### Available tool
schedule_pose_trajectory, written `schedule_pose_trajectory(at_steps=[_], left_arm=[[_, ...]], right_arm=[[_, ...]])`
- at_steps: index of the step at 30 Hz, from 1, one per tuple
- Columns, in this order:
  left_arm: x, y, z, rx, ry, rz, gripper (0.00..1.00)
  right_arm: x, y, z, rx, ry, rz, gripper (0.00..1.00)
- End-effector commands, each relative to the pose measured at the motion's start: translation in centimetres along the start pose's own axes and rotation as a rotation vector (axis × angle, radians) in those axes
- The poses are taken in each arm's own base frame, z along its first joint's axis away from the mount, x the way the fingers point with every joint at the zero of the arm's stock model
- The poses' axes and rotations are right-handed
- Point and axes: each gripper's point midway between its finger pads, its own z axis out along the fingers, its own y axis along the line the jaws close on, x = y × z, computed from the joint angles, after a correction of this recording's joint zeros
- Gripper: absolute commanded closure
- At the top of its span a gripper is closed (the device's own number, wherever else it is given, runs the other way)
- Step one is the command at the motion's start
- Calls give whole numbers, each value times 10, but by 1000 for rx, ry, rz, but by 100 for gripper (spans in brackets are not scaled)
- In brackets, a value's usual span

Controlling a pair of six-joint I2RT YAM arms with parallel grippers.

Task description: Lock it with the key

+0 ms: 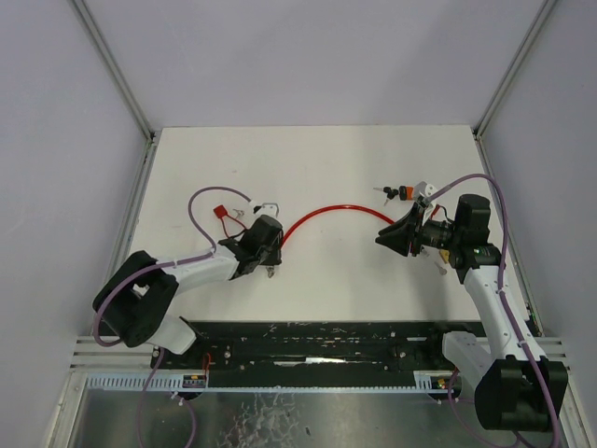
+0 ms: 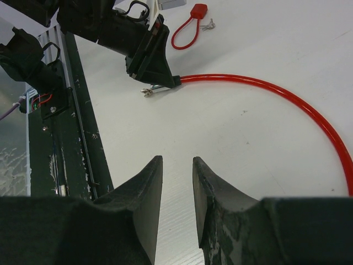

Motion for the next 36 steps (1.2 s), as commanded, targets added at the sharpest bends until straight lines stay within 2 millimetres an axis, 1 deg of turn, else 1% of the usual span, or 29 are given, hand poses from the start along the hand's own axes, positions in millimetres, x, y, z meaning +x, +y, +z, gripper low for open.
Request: schedule_pose_trajectory(at_steps=[1, 4, 7, 9, 11, 13, 16, 19, 22, 24, 26, 28, 30, 36], left_arm=[[-16, -5, 4, 2, -83, -14, 70], [-19, -3, 1, -10, -93, 10, 56], [-32, -2, -2, -25, -122, 52, 45], [-41, -2, -4, -33, -143, 85, 39], [-51, -7, -4, -24, -157, 135, 33], [-59, -10, -1, -32, -153, 178, 32], [-63, -13, 11, -49, -108, 240, 33], [-57, -15, 25, -47, -25, 293, 37], [-51, -14, 38, -55, 38, 318, 42], [-49, -11, 44, -62, 67, 321, 44], [-49, -9, 47, -63, 78, 318, 48], [-48, -8, 49, -59, 88, 311, 49], [-48, -7, 51, -57, 96, 307, 52], [-42, -9, 55, -30, 126, 289, 68]], right_arm=[[-9, 3, -1, -30, -23, -51, 65], [-10, 3, -1, -30, -23, -55, 65], [-10, 4, -1, -31, -23, -55, 65], [-11, 4, -1, -32, -24, -57, 65], [-11, 5, -1, -33, -24, -57, 65], [-11, 5, -1, -33, -24, -56, 65], [-12, 5, -2, -31, -26, -62, 65], [-12, 5, -2, -28, -26, -61, 65], [-13, 5, -2, -30, -27, -65, 65], [-13, 5, -2, -30, -26, -64, 65], [-12, 5, -2, -30, -25, -63, 65], [-12, 5, -2, -32, -25, -60, 65], [-11, 5, -2, -34, -24, -59, 65], [-12, 6, -2, -40, -25, -58, 65]])
